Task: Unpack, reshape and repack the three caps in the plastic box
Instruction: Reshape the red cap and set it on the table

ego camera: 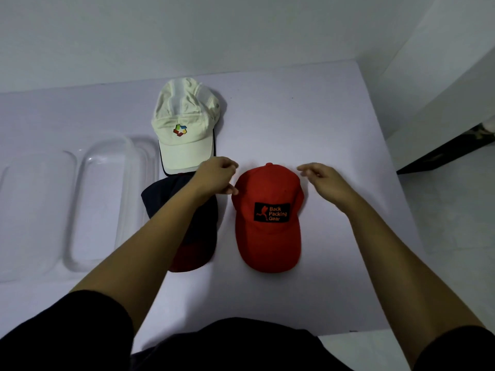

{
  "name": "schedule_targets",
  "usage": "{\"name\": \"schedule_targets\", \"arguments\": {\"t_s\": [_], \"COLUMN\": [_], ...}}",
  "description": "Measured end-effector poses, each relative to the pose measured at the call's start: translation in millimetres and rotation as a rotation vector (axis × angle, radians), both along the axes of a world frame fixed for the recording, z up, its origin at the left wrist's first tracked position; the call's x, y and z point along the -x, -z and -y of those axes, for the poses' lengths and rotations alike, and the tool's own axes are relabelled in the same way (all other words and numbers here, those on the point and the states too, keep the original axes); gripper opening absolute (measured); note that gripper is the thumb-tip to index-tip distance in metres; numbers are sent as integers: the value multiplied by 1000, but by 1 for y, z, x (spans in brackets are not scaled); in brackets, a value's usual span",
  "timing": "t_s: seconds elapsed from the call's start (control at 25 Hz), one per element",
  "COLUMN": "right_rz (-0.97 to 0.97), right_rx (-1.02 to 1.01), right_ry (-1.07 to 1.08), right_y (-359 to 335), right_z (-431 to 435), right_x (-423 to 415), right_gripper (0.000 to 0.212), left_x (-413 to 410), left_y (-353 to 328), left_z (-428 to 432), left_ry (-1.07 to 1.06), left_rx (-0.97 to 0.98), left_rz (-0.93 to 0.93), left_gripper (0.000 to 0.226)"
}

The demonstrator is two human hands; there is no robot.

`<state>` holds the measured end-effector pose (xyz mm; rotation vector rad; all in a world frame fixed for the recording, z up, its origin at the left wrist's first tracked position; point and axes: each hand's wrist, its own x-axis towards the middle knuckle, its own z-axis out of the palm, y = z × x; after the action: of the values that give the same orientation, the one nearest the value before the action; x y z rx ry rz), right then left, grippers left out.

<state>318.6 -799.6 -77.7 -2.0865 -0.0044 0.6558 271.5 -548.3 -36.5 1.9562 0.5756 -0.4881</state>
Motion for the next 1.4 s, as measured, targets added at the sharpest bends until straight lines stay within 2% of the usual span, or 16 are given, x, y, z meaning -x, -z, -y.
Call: {"name": "schedule_targets", "arguments": {"t_s": [0.08, 0.12, 0.24, 0.36, 0.44, 0.52, 0.72, 0.92, 1.04, 1.12, 1.24, 1.4], "right_rz": [-21, -76, -198, -109, -46, 0, 29, 42, 128, 221, 313, 377], "right_rx": [73, 90, 86, 69, 89, 128, 273, 230, 228, 184, 80, -52], "right_ry": [-18, -53, -104, -66, -61, -86, -38, 25, 121, 169, 118, -24], "right_y": [7, 9, 18, 22, 25, 25, 31, 24, 9, -7, -37, -64], "right_z": [21, 27, 25, 15, 10, 8, 17, 21, 21, 11, -22, -91], "right_x": [10, 16, 30, 34, 36, 36, 35, 32, 29, 25, 14, -3], "right_gripper": [26, 27, 32, 21, 15, 16, 22, 21, 19, 18, 18, 19], "left_x": [12, 19, 34, 39, 42, 45, 48, 48, 45, 40, 30, 13], "left_y": [-6, -5, 9, 37, 49, 54, 53, 39, 21, 5, -16, -30], "left_z": [-11, -12, 1, 15, 21, 24, 21, 12, 4, -2, -17, -60], "left_ry": [27, 52, 175, 107, 84, 82, 56, 74, 9, -53, -97, -182], "left_rx": [-82, -86, -44, -27, -135, -186, -278, -300, -257, -168, -54, -73], "left_rz": [16, -33, -314, -382, -316, -237, -157, -93, -11, 43, 168, 324], "left_gripper": [27, 25, 18, 35, 56, 63, 42, 32, 25, 22, 20, 18]}}
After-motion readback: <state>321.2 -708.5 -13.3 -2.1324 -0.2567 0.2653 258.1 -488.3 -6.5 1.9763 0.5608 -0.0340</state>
